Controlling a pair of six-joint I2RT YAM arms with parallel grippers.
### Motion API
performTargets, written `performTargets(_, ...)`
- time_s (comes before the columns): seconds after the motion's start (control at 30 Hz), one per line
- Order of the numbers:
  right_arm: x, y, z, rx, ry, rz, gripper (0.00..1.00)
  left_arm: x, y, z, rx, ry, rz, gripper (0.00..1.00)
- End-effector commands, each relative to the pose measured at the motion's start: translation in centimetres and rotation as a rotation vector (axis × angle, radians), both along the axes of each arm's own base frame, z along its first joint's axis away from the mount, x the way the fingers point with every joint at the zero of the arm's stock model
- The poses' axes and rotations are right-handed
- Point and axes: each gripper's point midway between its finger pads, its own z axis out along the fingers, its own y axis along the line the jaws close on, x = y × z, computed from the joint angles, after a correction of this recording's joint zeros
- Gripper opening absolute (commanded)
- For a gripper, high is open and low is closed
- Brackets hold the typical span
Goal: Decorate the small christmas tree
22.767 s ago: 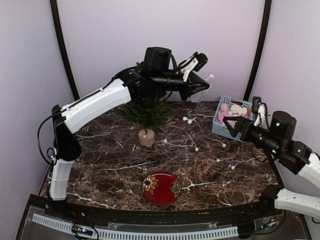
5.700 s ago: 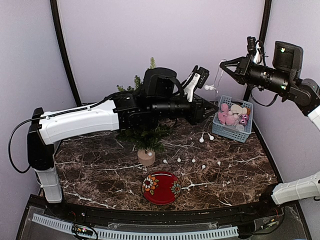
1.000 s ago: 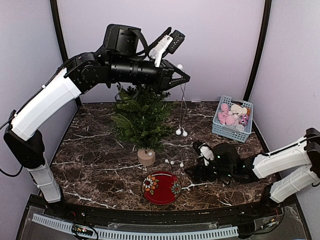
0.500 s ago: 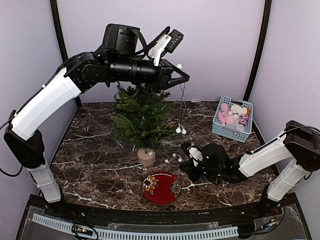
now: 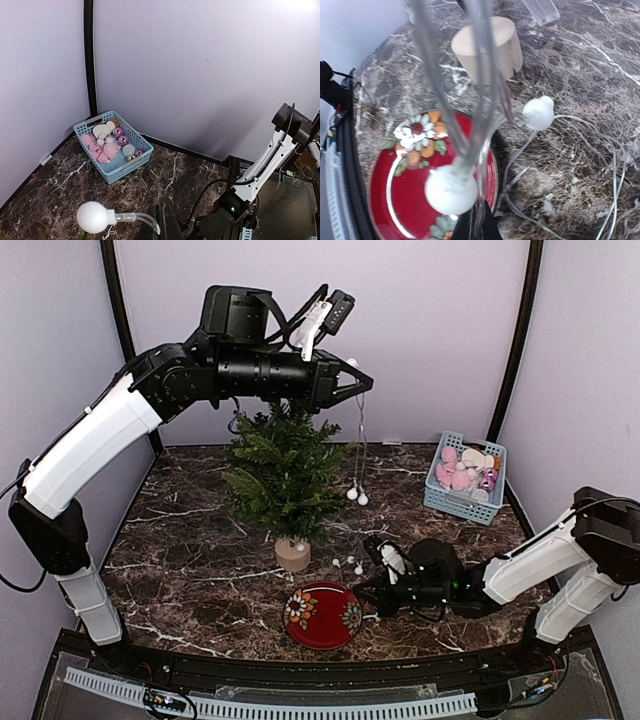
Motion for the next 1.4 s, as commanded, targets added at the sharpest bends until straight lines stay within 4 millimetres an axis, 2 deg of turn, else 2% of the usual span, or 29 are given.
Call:
performTargets(0.0,-2.1,0.4,2.7,0.093,0.064,0.061,0.00,0.9,2.2,3.2,-0.107,-0.017,0.073,0.00)
performTargets(0.17,-5.0,-0.4,5.2,0.171,0.175,0.125,0.00,1.6,2.8,4.0,-0.142,-0.030,0.108,0.00)
performTargets(0.27,-5.8,-1.2,6.6,0.188,0.202,0.131,0.00,1.8,2.7,4.3,-0.155,-0.037,0.104,0.00)
performTargets(0.37,-4.9,-2.9,6.9,0.161,0.167,0.045,0.00,1.0,2.0,4.9,-0.187,-0.045,0.041,0.00)
performTargets(0.5,-2.0,-5.4,5.8,0.116,0.078,-0.152,0.00,-1.3,0.9,5.9,-0.231,-0.049,-0.113,0.00)
performTargets(0.6,-0.7,-5.8,5.7,0.155,0.043,-0.226,0.00,-2.3,0.7,6.7,-0.266,-0.050,-0.179,0.00)
performTargets(0.77,0.7,-4.7,4.9,0.187,0.035,-0.274,0.00,-3.6,0.4,7.9,-0.317,-0.027,-0.257,0.00)
performTargets(0.9,0.6,-3.0,4.7,0.226,0.062,-0.232,0.00,-3.6,0.4,8.3,-0.335,-0.023,-0.255,0.00)
performTargets(1.07,-1.3,-1.3,6.1,0.302,0.107,-0.099,0.00,-1.9,0.5,7.7,-0.320,-0.016,-0.159,0.00)
performTargets(1.27,-4.8,0.7,7.4,0.305,0.205,0.115,0.00,0.5,1.1,7.3,-0.356,-0.003,-0.015,0.00)
performTargets(1.37,-5.8,1.0,7.7,0.297,0.229,0.155,0.00,0.8,1.1,7.5,-0.397,0.001,-0.002,0.00)
